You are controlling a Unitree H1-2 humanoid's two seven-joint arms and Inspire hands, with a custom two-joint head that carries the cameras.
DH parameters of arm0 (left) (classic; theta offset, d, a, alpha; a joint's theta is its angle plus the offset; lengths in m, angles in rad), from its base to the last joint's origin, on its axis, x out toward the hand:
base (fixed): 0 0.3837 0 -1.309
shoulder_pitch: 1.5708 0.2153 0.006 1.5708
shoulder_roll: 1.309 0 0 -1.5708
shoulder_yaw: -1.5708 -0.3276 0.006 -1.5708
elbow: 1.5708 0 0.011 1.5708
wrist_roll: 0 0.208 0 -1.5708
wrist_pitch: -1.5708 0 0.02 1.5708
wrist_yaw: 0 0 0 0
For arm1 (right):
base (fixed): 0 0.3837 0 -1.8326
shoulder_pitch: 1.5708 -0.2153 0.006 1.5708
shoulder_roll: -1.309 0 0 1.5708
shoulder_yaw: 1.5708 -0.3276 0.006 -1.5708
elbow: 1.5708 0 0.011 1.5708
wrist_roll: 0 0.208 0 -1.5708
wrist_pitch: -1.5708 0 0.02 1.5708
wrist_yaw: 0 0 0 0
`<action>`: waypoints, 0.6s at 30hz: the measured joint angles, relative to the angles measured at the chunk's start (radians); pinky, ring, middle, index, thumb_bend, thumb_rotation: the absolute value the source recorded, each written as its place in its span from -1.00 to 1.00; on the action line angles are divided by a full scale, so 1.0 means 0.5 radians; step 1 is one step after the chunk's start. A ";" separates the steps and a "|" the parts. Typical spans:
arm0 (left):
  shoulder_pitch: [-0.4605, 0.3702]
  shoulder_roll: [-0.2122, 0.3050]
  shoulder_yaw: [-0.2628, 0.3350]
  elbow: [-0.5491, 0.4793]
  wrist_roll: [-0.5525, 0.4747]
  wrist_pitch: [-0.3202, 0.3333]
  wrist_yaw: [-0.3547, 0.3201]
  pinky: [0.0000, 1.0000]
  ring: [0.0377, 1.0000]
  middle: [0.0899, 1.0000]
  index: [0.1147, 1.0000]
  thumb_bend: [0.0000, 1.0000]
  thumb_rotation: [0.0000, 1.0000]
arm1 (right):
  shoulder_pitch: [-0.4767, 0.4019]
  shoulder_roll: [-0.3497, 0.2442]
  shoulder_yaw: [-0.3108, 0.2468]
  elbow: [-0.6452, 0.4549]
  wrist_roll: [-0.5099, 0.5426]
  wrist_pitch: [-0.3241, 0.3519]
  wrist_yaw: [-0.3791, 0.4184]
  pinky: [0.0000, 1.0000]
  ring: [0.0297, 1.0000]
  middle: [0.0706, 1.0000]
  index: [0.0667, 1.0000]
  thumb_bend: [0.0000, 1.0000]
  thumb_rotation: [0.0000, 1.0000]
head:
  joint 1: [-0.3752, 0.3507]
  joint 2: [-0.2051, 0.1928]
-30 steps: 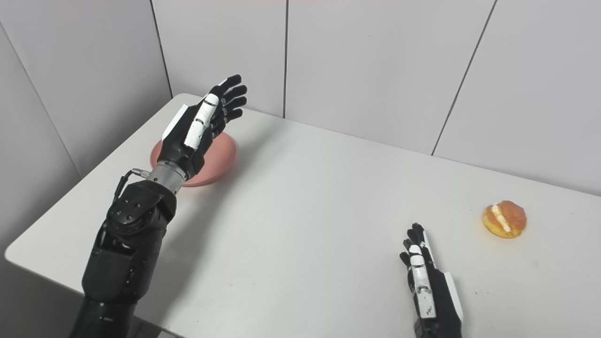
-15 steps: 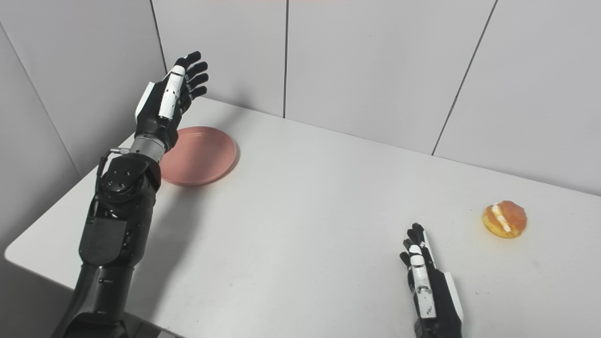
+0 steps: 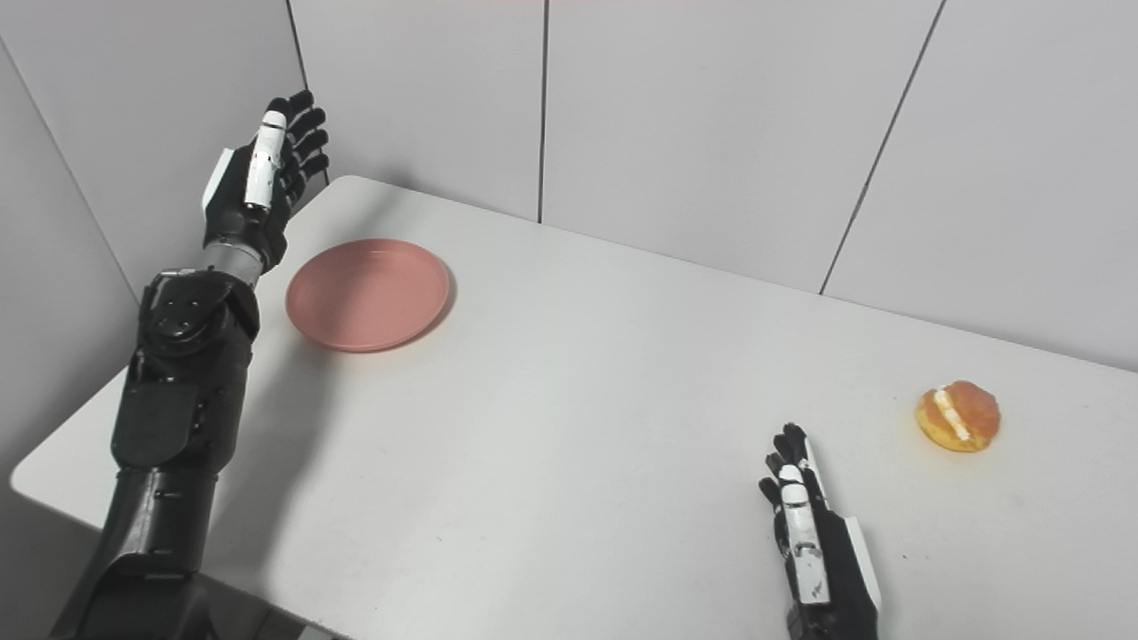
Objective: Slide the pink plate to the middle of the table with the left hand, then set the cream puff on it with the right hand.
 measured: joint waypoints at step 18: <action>0.024 0.071 0.088 0.226 -0.070 -0.071 -0.014 0.89 0.90 0.87 0.81 -0.22 1.00 | -0.003 -0.005 -0.013 0.009 0.033 -0.001 0.007 1.00 1.00 1.00 1.00 -0.83 1.00 | 0.040 0.006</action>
